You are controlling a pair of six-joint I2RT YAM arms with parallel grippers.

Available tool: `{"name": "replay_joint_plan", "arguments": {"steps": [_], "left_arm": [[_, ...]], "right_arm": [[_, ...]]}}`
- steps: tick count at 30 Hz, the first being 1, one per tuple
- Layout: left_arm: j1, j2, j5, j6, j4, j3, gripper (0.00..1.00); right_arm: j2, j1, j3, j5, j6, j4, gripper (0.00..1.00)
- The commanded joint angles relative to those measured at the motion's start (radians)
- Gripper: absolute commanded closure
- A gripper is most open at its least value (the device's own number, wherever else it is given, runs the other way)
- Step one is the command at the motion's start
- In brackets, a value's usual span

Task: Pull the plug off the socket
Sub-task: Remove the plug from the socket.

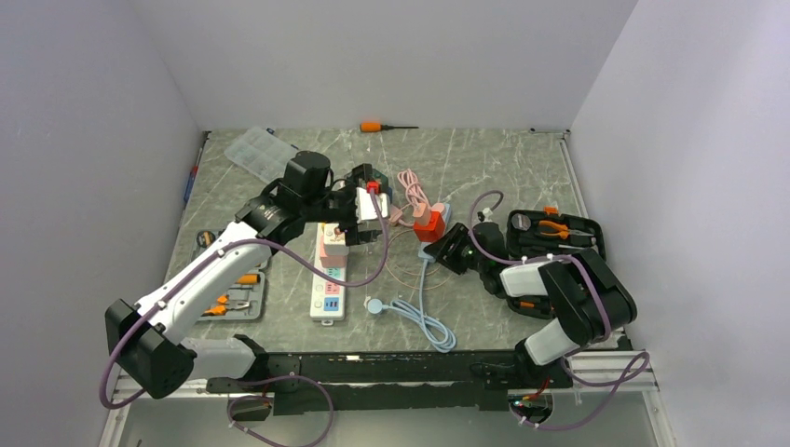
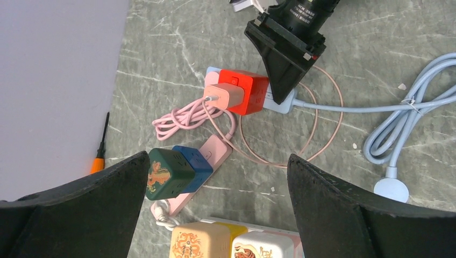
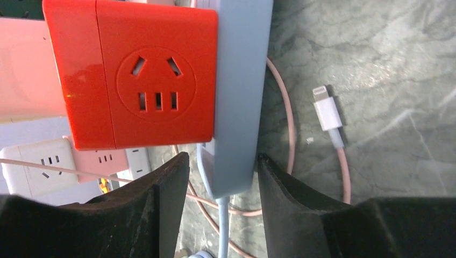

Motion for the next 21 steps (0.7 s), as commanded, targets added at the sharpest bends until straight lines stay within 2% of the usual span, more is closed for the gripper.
{"name": "replay_joint_plan", "arguments": {"steps": [1,4,7,10,12,16,21], "left_arm": [[-0.004,-0.039,0.005,-0.001,0.03,0.002,0.01],[-0.005,-0.039,0.006,-0.011,0.031,0.004,0.01],[-0.006,-0.042,0.007,-0.012,0.028,0.005,0.01],[-0.006,-0.04,0.002,-0.016,0.01,0.018,0.01],[-0.006,-0.029,0.01,-0.005,-0.044,0.046,0.01],[-0.007,-0.001,0.03,0.015,-0.114,0.101,0.01],[-0.036,0.107,0.04,0.053,-0.108,0.146,0.01]], "right_arm": [[0.063,0.018,0.041,0.001,0.027,0.11,0.48],[0.095,0.03,0.061,0.019,0.037,0.133,0.49],[0.127,0.043,0.077,0.032,0.046,0.142,0.55],[0.14,0.05,0.085,0.04,0.05,0.138,0.69],[0.132,0.051,0.087,0.048,0.04,0.113,0.82],[0.049,0.054,0.075,0.073,-0.013,0.045,0.99],[-0.082,0.081,0.07,0.121,-0.096,-0.073,1.0]]}}
